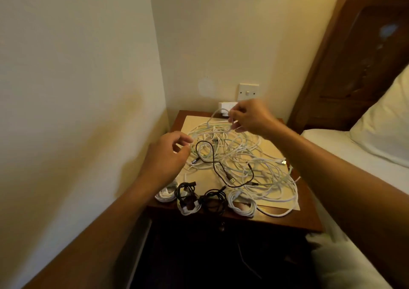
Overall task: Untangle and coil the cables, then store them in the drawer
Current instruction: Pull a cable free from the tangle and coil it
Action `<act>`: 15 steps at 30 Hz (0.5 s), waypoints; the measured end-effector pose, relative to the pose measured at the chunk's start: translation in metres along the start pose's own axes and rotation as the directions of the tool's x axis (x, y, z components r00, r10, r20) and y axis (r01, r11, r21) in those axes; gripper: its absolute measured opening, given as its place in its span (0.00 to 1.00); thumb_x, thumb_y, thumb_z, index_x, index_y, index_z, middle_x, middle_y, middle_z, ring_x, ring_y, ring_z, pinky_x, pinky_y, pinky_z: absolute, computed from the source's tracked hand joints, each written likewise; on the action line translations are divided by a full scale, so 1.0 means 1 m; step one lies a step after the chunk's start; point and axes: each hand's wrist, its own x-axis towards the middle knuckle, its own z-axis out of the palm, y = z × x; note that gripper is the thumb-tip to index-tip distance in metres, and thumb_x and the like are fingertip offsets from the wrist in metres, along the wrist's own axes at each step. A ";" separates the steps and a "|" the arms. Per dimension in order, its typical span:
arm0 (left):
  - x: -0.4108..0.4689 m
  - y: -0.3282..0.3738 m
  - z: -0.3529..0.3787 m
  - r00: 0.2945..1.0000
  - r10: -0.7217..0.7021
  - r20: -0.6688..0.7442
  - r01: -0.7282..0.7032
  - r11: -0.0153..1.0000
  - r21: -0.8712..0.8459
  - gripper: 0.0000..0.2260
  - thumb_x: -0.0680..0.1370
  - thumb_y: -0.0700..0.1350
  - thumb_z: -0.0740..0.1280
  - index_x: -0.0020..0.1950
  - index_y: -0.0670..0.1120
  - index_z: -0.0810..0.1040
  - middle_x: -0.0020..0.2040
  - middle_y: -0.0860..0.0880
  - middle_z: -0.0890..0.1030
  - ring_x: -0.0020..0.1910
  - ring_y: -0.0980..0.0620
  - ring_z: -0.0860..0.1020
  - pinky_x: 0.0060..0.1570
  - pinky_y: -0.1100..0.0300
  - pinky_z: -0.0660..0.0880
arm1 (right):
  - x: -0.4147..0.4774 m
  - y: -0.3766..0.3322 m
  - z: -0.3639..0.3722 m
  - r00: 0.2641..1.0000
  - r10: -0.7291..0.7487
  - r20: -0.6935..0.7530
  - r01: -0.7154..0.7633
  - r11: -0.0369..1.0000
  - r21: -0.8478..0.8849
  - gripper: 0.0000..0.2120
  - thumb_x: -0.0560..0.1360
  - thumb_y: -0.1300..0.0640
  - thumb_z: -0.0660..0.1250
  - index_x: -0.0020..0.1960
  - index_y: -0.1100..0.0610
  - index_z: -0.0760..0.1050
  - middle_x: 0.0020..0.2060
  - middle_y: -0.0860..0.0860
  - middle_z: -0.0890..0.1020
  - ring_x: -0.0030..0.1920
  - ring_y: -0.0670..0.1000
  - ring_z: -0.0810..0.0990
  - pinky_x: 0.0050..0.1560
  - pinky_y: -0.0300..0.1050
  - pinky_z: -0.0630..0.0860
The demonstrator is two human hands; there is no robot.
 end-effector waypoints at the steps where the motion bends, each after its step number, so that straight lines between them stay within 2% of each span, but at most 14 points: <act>1: 0.006 0.003 -0.004 1.000 0.006 -0.005 -0.006 1.000 0.022 0.06 0.78 0.43 0.71 0.52 0.54 0.83 0.46 0.56 0.83 0.43 0.60 0.79 0.38 0.72 0.71 | 0.003 -0.014 -0.012 0.998 -0.028 -0.047 0.030 0.999 0.033 0.06 0.82 0.57 0.67 0.49 0.57 0.81 0.46 0.57 0.86 0.42 0.52 0.87 0.43 0.46 0.85; 6: 0.035 0.036 -0.024 0.991 0.103 -0.082 -0.103 0.995 0.008 0.11 0.77 0.42 0.72 0.56 0.55 0.79 0.50 0.53 0.81 0.46 0.54 0.79 0.43 0.67 0.74 | -0.003 -0.092 -0.081 0.945 -0.244 -0.216 0.254 0.967 0.019 0.06 0.83 0.56 0.67 0.55 0.56 0.81 0.47 0.53 0.86 0.44 0.50 0.87 0.46 0.46 0.86; 8: 0.047 0.061 -0.034 0.979 0.165 -0.121 -0.165 0.986 0.011 0.14 0.77 0.43 0.71 0.62 0.53 0.77 0.54 0.52 0.79 0.48 0.53 0.78 0.43 0.65 0.76 | -0.013 -0.120 -0.108 0.904 -0.325 -0.278 0.333 0.943 -0.020 0.06 0.83 0.56 0.67 0.55 0.56 0.81 0.46 0.52 0.86 0.43 0.49 0.87 0.45 0.45 0.86; 11: 0.065 0.104 -0.053 0.952 0.248 -0.181 -0.247 0.969 0.032 0.22 0.78 0.47 0.72 0.70 0.50 0.71 0.60 0.50 0.75 0.51 0.53 0.76 0.41 0.71 0.68 | -0.034 -0.155 -0.143 0.828 -0.443 -0.343 0.433 0.895 -0.110 0.07 0.83 0.55 0.67 0.56 0.57 0.81 0.47 0.51 0.85 0.43 0.47 0.87 0.45 0.44 0.86; 15: 0.082 0.177 -0.087 0.875 0.375 -0.306 -0.389 0.921 0.016 0.26 0.79 0.49 0.71 0.74 0.49 0.66 0.64 0.47 0.72 0.55 0.52 0.75 0.44 0.72 0.67 | -0.067 -0.192 -0.184 0.723 -0.589 -0.362 0.516 0.808 -0.283 0.08 0.83 0.54 0.66 0.56 0.57 0.81 0.45 0.49 0.85 0.44 0.45 0.87 0.47 0.43 0.85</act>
